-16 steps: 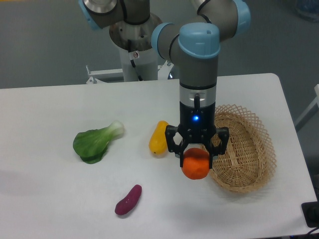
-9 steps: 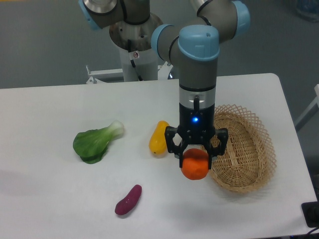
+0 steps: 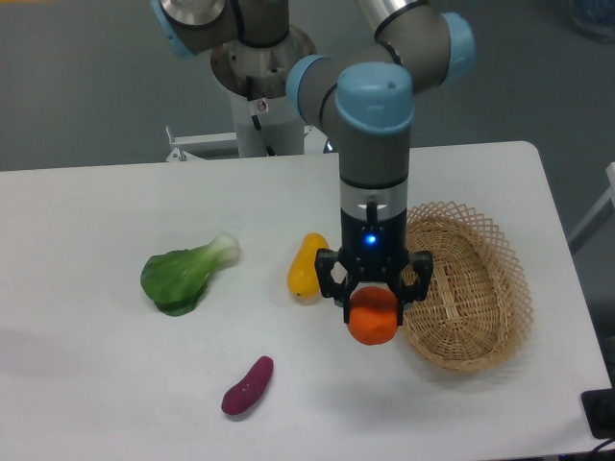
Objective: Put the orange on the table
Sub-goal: 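Carry the held orange away from the basket toward the purple sweet potato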
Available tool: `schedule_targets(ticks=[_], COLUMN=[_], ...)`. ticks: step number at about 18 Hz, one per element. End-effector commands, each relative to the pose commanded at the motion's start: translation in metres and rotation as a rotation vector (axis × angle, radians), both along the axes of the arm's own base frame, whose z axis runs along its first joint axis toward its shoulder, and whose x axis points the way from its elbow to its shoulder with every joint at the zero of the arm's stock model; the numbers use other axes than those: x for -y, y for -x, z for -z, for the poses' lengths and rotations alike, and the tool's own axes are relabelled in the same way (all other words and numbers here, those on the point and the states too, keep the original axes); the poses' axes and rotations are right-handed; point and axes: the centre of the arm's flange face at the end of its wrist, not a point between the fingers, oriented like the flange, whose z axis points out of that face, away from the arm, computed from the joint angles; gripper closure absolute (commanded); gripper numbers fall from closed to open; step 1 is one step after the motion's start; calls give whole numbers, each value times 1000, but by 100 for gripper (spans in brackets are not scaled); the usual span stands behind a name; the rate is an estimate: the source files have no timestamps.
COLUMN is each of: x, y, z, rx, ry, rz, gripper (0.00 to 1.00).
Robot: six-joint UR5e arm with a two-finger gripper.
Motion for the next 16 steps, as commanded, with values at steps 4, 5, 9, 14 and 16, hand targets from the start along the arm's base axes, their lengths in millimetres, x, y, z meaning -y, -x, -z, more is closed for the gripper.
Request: schedule_targets(ticks=[4, 5, 9, 14, 16], x=[-25, -29, -44, -52, -52], y=[-16, -17, -29, -40, -41], z=[49, 59, 99, 120, 129], rx=[-7, 9, 75, 103, 112], ry=[103, 105, 117, 137, 147], rz=[-6, -30, -122, -123, -120], gripper=[47, 47, 47, 47, 46])
